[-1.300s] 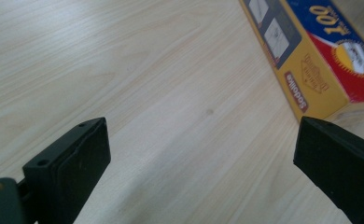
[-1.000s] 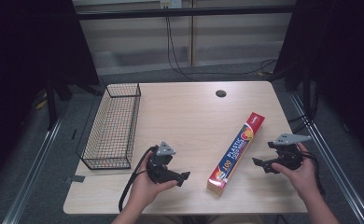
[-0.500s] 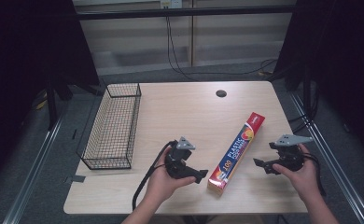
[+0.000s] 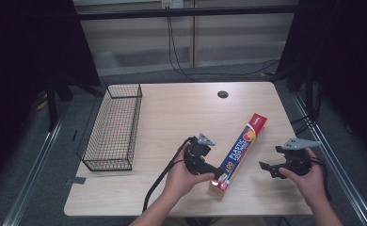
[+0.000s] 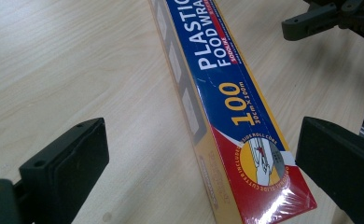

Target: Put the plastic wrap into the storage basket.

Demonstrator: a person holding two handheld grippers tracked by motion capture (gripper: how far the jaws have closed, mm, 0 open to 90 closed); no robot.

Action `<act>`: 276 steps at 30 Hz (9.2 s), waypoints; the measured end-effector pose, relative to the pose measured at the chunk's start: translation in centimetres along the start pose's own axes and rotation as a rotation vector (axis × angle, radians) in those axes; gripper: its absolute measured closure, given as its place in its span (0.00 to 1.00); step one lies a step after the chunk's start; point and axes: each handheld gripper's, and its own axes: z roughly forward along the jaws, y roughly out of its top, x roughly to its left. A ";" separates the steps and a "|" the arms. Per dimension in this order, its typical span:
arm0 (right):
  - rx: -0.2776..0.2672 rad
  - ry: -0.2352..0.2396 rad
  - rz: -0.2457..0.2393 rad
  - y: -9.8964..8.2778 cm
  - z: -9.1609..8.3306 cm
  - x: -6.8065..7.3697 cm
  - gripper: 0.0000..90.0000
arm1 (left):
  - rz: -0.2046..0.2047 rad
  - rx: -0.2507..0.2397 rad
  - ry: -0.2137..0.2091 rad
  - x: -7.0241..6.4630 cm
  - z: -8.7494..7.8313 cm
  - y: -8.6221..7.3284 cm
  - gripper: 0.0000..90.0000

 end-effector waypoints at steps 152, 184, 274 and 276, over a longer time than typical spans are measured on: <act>-0.056 -0.059 -0.022 3.8 3.1 1.8 0.23 | -0.157 0.234 0.163 3.0 9.8 6.6 0.36; -0.058 -0.050 -0.029 3.8 3.2 1.8 0.23 | -0.182 0.251 0.211 4.3 9.5 6.2 0.37; -0.060 0.048 -0.080 4.0 3.8 2.3 0.00 | -0.496 0.273 0.399 13.6 -11.2 3.3 0.48; -0.058 0.048 -0.086 4.0 3.8 2.4 0.00 | -0.501 0.272 0.402 13.7 -11.4 3.3 0.48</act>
